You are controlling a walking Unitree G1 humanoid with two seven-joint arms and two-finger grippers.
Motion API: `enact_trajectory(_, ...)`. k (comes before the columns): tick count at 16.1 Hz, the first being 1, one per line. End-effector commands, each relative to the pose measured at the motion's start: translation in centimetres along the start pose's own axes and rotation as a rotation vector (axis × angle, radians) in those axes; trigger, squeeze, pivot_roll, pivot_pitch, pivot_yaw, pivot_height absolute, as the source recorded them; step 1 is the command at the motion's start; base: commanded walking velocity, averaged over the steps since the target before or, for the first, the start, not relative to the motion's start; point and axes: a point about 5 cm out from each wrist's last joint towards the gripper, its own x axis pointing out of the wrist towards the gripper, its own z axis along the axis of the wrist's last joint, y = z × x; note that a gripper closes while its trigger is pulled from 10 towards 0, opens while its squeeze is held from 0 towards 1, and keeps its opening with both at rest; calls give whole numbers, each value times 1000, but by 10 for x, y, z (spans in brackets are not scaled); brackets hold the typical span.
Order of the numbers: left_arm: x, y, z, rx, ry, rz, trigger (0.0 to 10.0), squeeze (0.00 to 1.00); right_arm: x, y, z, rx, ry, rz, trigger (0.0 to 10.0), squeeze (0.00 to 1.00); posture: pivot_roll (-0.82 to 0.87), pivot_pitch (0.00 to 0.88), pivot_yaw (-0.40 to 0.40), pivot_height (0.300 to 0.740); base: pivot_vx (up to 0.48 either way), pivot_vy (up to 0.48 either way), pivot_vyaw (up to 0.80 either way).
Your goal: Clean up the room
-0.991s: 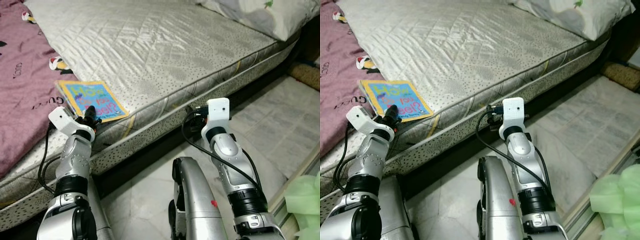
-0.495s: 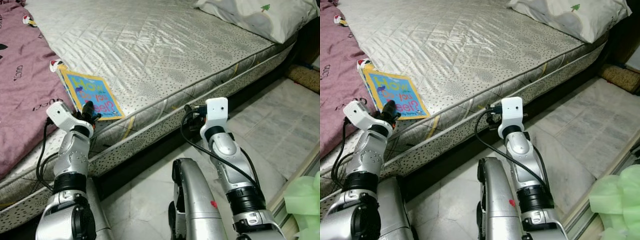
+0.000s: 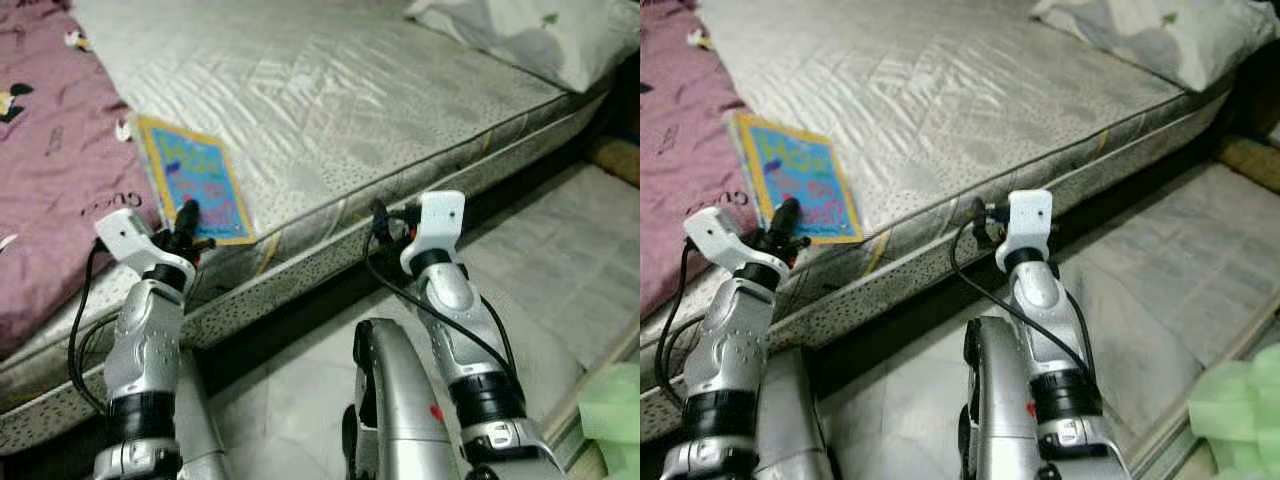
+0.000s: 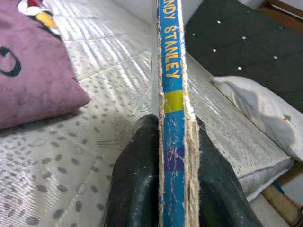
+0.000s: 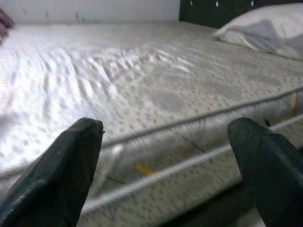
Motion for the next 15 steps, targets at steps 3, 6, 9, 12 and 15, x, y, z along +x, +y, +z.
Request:
enact_trajectory(3, -2, -12, 6, 92, -27, -34, 0, 0, 7, 4, 7, 26, -32, 17, 10000, 0, -34, 0, -3, 488, 0, 0, 0)
enact_trajectory(6, -7, -13, -3, 171, -7, -4, 9882, 0, 10, 4, 11, 38, -50, 20, 10000, 0, -43, 0, -2, 518, 0, 0, 0)
enact_trajectory(9, -5, -15, -1, 285, -17, 37, 10000, 0, 12, 1, 13, 37, -61, 19, 10000, 0, -46, 0, 2, 558, 0, 0, 0)
enact_trajectory(12, -4, -14, -1, 327, -10, 49, 10000, 0, 12, 1, 13, 40, -65, 18, 10000, 0, -45, 0, 3, 593, 0, 0, 0)
enact_trajectory(15, -1, -15, -1, 338, -11, 68, 10000, 0, 13, 2, 14, 41, -69, 20, 10000, 0, -46, 0, 5, 628, 0, 0, 0)
